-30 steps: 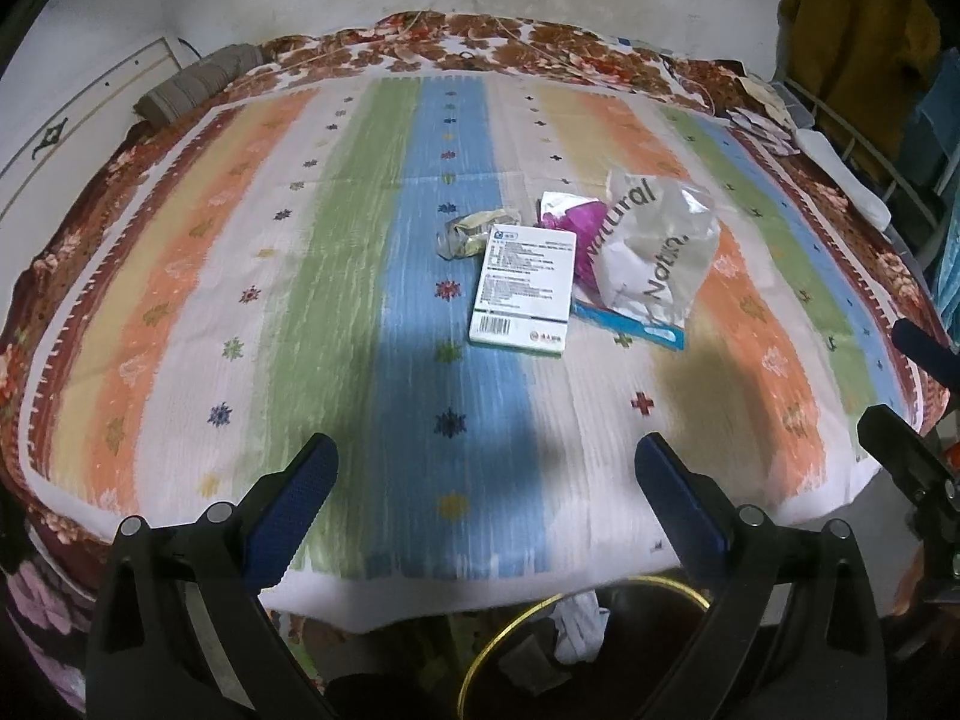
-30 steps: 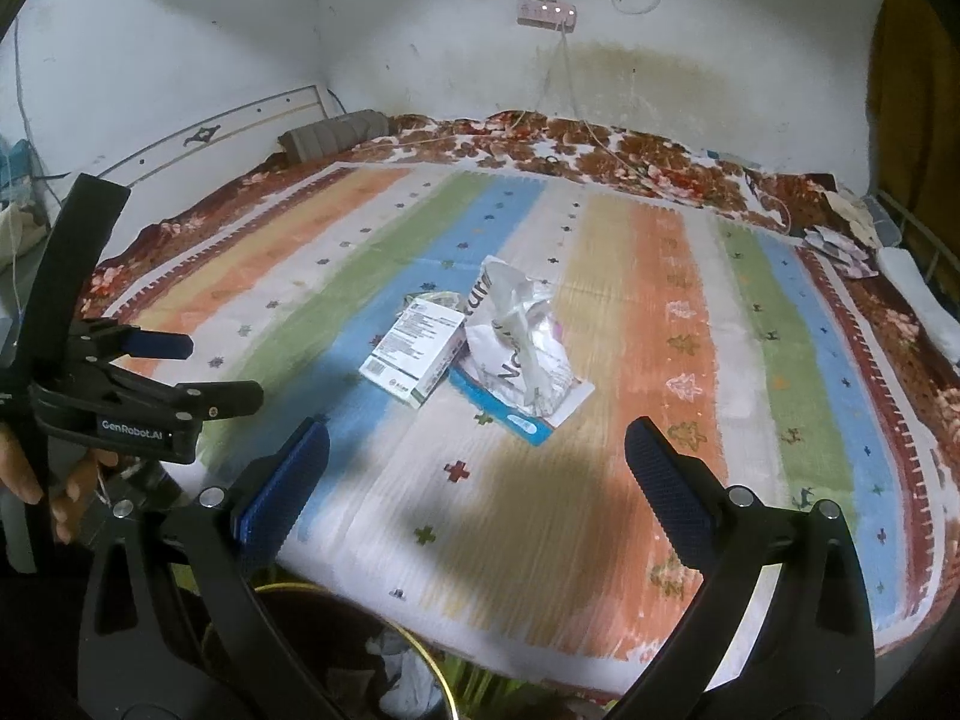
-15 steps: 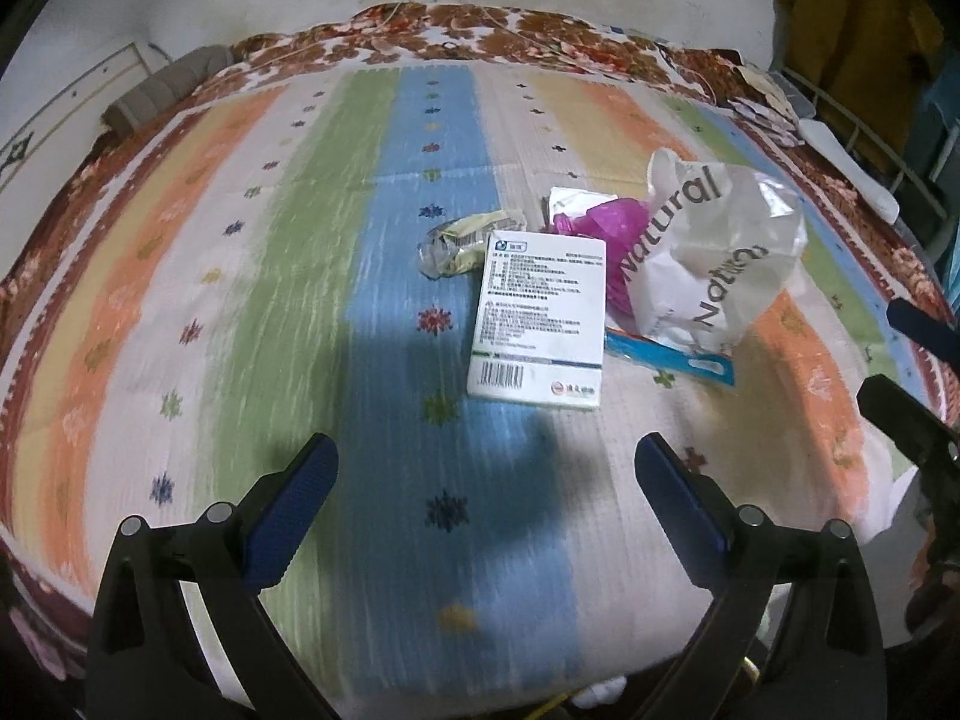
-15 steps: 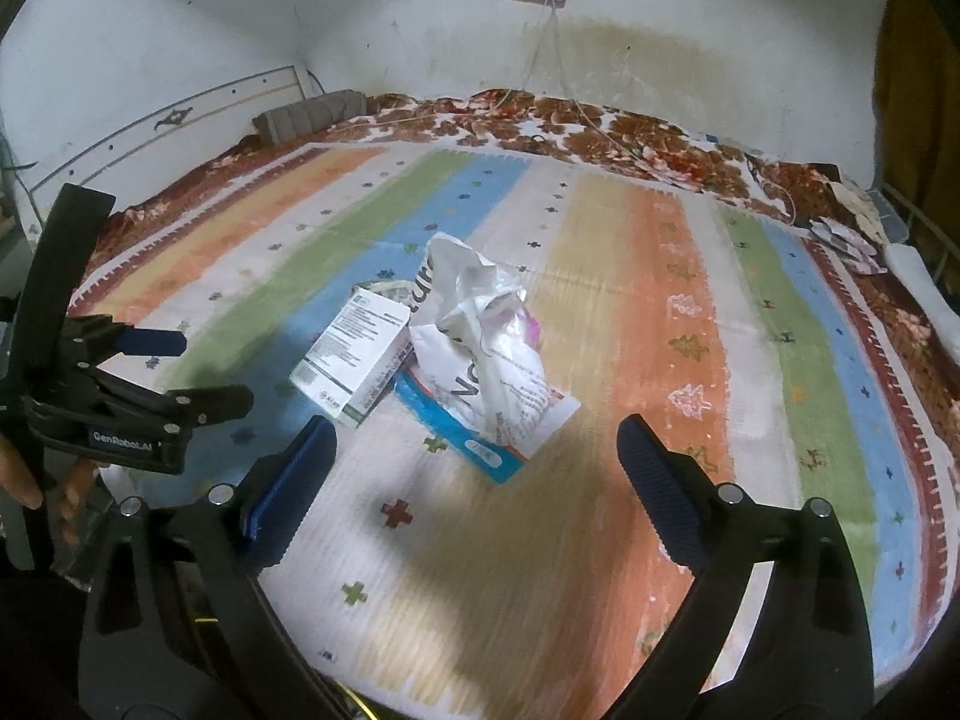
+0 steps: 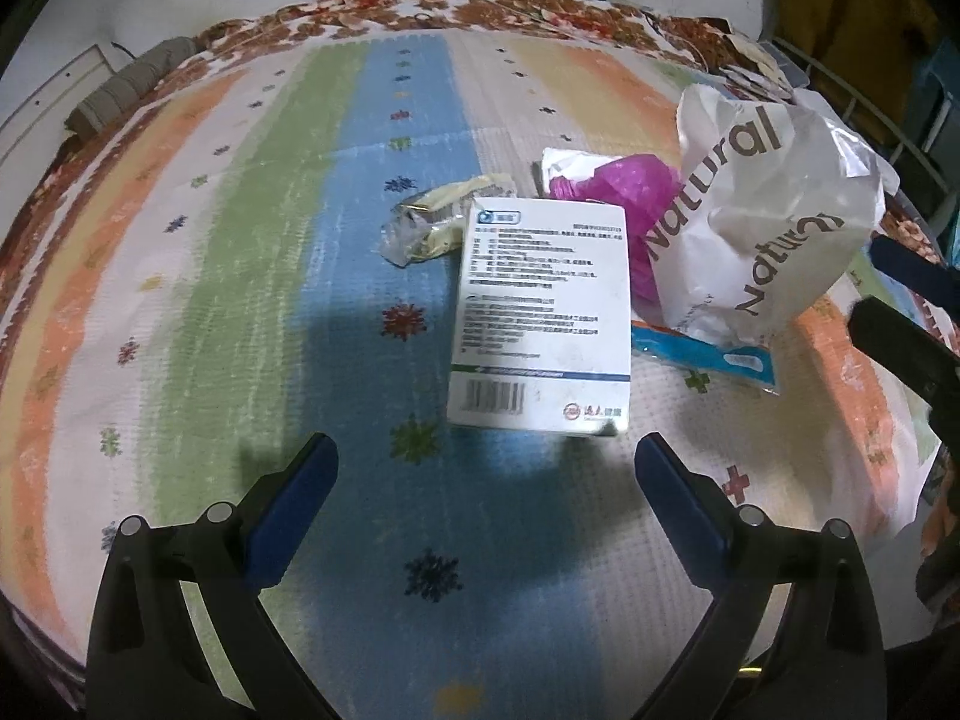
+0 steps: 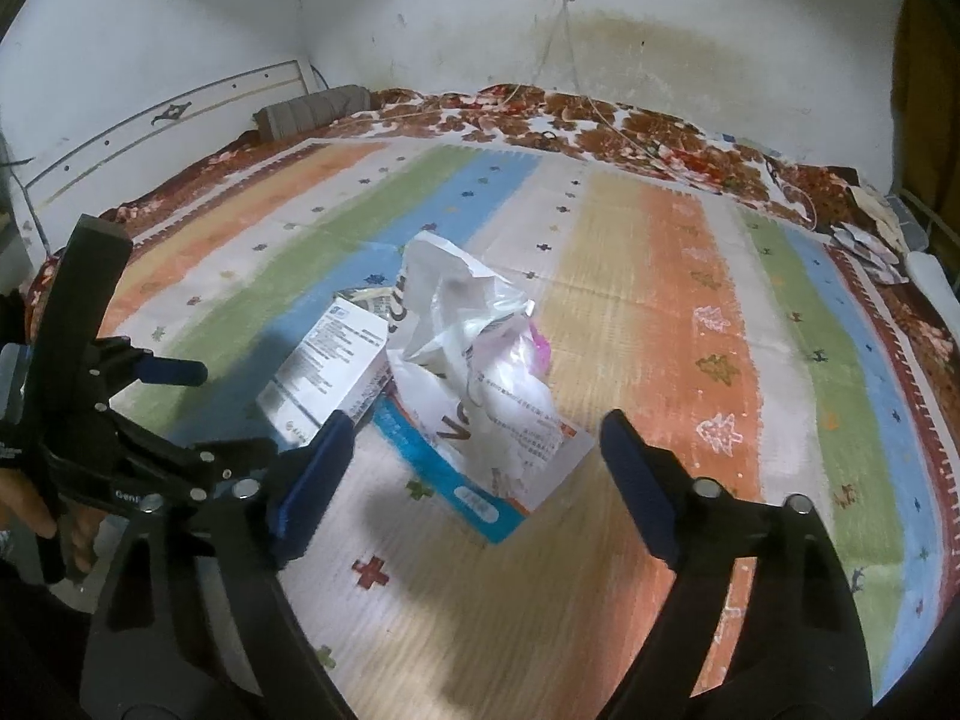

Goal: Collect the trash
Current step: 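Close left tool on white medicine box while right tool grips 'Natural' bag, then carry white box in left tool while right tool carries 'Natural' bag to bin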

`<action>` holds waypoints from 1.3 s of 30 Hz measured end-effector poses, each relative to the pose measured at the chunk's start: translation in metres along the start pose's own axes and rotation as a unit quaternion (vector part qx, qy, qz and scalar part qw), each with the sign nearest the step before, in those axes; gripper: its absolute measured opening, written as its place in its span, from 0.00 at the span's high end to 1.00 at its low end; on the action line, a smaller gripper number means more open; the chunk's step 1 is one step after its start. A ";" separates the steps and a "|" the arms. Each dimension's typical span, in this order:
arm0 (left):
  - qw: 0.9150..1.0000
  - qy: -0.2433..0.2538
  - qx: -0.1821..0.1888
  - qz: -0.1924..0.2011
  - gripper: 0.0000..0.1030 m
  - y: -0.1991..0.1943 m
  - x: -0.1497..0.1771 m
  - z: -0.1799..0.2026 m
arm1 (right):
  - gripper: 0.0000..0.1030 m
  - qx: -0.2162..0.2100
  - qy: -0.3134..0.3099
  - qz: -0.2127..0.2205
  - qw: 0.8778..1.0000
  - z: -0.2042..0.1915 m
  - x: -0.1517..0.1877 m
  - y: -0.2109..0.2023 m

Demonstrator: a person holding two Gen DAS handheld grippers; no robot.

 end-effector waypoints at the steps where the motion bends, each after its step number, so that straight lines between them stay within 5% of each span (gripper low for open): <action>1: 1.000 0.001 0.002 -0.001 0.06 0.003 -0.001 0.001 | 0.28 0.000 0.000 -0.003 1.000 0.001 -0.001 0.004; 9: 1.000 -0.002 0.017 -0.009 0.06 0.022 -0.009 0.006 | 0.51 -0.005 -0.008 -0.015 1.000 -0.001 -0.004 0.024; 15: 0.999 -0.009 0.027 -0.019 0.07 0.031 -0.010 0.009 | 0.85 -0.004 -0.008 -0.026 1.000 -0.002 -0.004 0.032; 17: 1.000 -0.005 0.019 -0.018 0.15 0.033 -0.010 0.011 | 0.91 -0.006 -0.007 -0.031 0.999 -0.002 -0.004 0.033; 20: 0.999 -0.008 -0.012 -0.030 0.30 0.038 -0.011 0.009 | 0.96 -0.007 -0.002 -0.033 0.999 -0.001 -0.004 0.031; 39: 0.998 -0.046 0.014 -0.028 0.31 -0.005 -0.017 -0.013 | 0.98 -0.012 0.022 -0.056 0.998 0.001 -0.010 0.008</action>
Point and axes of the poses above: each gripper's, at about its wrist camera, not at the fingertips, and y roughly the way its jaws point, z to its right, x to its underside, the point moved 1 cm from there along y, roughly the way its jaws point, and after that the axes turned 1 degree about y, right-handed, at the moved point
